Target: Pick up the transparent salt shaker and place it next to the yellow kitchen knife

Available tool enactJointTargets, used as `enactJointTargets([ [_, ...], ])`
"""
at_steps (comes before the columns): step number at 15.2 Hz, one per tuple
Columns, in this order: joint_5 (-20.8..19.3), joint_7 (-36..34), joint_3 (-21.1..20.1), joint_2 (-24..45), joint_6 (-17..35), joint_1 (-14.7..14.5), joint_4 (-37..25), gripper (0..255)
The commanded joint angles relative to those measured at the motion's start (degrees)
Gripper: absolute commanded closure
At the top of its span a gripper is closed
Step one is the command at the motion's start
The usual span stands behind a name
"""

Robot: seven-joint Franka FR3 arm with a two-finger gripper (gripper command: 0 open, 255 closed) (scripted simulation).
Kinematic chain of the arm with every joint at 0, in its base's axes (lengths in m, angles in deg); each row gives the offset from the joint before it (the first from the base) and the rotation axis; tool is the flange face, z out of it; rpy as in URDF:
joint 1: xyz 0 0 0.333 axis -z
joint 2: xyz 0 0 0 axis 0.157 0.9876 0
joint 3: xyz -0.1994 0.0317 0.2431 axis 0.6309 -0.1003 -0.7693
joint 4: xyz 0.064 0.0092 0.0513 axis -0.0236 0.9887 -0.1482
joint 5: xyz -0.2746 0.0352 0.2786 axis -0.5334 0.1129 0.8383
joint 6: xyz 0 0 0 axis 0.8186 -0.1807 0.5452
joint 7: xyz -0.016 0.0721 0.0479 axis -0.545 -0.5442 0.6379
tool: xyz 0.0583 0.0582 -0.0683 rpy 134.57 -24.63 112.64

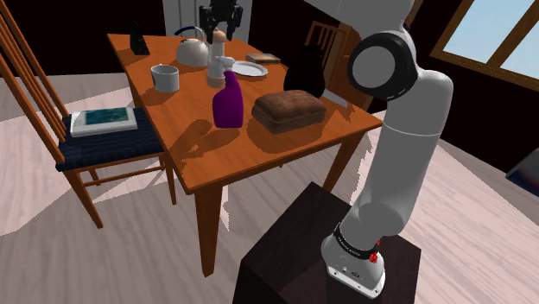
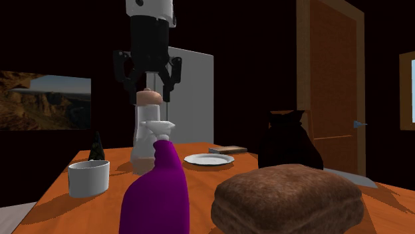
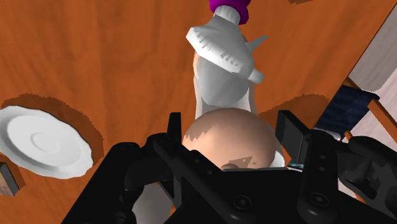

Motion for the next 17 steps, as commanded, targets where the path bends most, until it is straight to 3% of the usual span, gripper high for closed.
enactJointTargets([
  [1,0.0,0.3,0.0,1.1,-2.1,0.0,-3.1,255],
  [3,0.0,0.6,0.0,2.3,-4.2,-0.1,-6.5,255],
  [9,2.0,6.7,2.4,-8.2,1.0,4.6,8.3,255],
  [17,4.0,16.2,7.0,-16.9,4.4,9.7,19.4,255],
])
